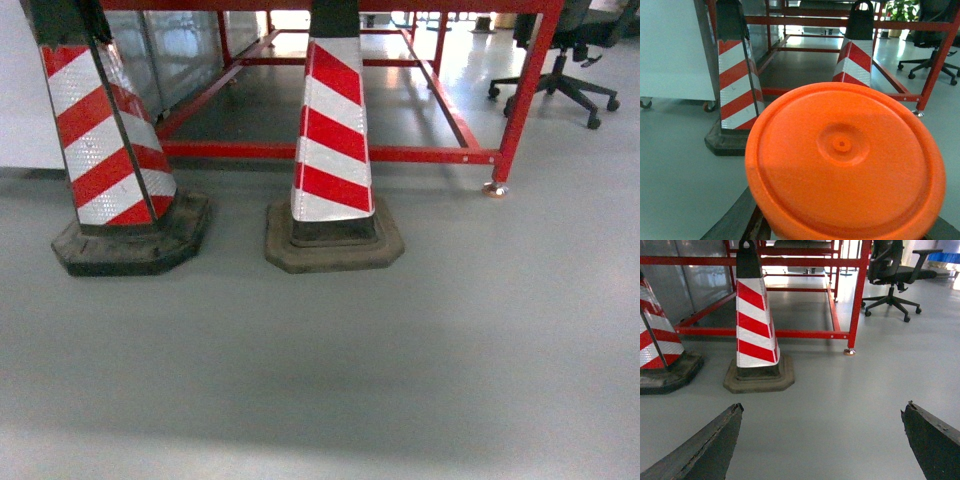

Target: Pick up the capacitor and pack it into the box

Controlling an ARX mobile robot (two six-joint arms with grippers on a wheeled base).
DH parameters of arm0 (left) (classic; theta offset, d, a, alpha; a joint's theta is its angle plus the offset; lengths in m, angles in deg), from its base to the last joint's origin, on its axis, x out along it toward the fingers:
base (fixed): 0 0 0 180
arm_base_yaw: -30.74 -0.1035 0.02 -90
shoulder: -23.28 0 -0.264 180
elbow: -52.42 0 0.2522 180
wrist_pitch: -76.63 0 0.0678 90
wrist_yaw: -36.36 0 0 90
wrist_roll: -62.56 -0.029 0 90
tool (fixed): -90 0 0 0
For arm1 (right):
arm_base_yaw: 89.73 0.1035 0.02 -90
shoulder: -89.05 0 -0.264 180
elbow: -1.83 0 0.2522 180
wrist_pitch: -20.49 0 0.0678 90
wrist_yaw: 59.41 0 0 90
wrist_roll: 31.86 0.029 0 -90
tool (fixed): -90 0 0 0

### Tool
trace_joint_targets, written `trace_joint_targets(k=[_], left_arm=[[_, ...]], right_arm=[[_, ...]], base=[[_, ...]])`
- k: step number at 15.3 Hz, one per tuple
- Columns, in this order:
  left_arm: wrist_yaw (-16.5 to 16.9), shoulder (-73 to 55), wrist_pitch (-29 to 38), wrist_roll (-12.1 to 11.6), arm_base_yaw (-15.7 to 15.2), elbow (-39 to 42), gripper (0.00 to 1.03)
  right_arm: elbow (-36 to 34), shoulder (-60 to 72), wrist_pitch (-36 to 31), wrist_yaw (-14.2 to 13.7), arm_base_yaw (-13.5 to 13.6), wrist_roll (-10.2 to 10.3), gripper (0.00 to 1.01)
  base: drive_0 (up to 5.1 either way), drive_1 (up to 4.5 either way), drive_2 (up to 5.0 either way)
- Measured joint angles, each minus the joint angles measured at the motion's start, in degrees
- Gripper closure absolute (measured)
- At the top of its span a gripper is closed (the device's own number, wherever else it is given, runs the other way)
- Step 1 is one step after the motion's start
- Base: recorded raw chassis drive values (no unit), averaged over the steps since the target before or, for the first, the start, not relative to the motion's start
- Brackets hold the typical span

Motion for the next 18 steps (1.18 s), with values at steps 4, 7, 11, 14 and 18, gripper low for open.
trace_joint_targets(k=[4,7,11,14,18], left_arm=[[0.02,0.0,0.04,0.0,0.0,0.0,0.59],[-0.2,0.0,0.15,0.0,0.0,0.0,0.59],[-0.02,0.0,0.13,0.0,0.0,0.0,0.59],[-0.13,0.0,0.28,0.0,0.0,0.0,0.59],[0.04,0.0,0.22,0.0,0.0,0.0,0.59]], right_arm=[[0.0,0.0,-0.2,-0.02,0.0,0.0,0.03],[0.0,0.0,-0.15,0.02,0.0,0.0,0.03],[0.0,0.0,-0.09,0.02,0.0,0.0,0.03],[0.0,0.0,-0.2,-0.13,0.0,0.0,0.03],[0.0,0.0,-0.04,-0.13,0.0,0.0,0.03]], base=[[-0.1,2.88,-3.0],[0.8,3.2,-4.3],[2.8,2.24,-5.0],[2.6,2.1,-5.1],[1.9,2.8,-4.8]])
